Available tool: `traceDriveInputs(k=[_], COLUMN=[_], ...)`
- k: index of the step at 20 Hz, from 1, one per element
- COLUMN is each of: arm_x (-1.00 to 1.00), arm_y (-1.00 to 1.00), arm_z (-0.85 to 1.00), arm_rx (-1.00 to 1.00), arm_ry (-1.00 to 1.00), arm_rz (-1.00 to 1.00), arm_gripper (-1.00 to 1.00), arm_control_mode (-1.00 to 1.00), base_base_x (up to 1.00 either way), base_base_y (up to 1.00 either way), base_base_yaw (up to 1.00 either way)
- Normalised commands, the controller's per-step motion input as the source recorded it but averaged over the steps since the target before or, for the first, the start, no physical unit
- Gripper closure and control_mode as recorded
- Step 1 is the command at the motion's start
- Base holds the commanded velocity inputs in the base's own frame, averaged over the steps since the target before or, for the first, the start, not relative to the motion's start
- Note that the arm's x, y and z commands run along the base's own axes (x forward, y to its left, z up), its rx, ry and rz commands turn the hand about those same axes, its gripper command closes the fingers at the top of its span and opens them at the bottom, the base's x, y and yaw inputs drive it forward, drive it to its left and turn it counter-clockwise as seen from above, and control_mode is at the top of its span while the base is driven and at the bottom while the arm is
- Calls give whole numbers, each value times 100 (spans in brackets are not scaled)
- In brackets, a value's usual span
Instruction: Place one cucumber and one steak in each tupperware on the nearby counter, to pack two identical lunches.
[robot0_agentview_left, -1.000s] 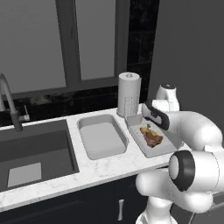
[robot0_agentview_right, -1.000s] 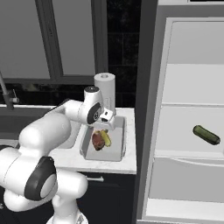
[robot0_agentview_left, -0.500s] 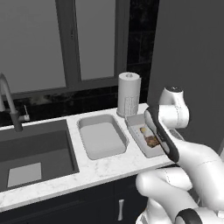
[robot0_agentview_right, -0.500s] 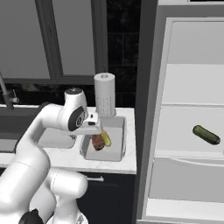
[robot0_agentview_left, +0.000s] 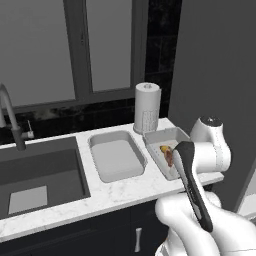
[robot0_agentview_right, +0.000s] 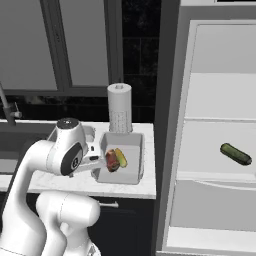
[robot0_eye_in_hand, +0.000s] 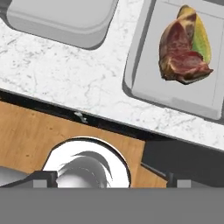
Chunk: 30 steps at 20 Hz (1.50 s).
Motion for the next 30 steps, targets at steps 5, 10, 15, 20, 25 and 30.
traceDriveInputs(k=[5,10,15,20,25,30], arm_x=[-4,0,0,0,0,0], arm_y=[0,0,0,0,0,0], arm_z=[0,0,0,0,0,0], arm_rx=[0,0,0,0,0,0], arm_ry=[0,0,0,0,0,0], arm_rz=[0,0,0,0,0,0], arm_gripper=[-100,-100,-100,-100,-100,-100], arm_control_mode=[100,100,100,100,100,100], base_base_x=[-60,-100,-78,34,40,48], base_base_y=[-5,-20,-80,-94,-97,-70], base_base_yaw=[0,-4,-24,5,13,10])
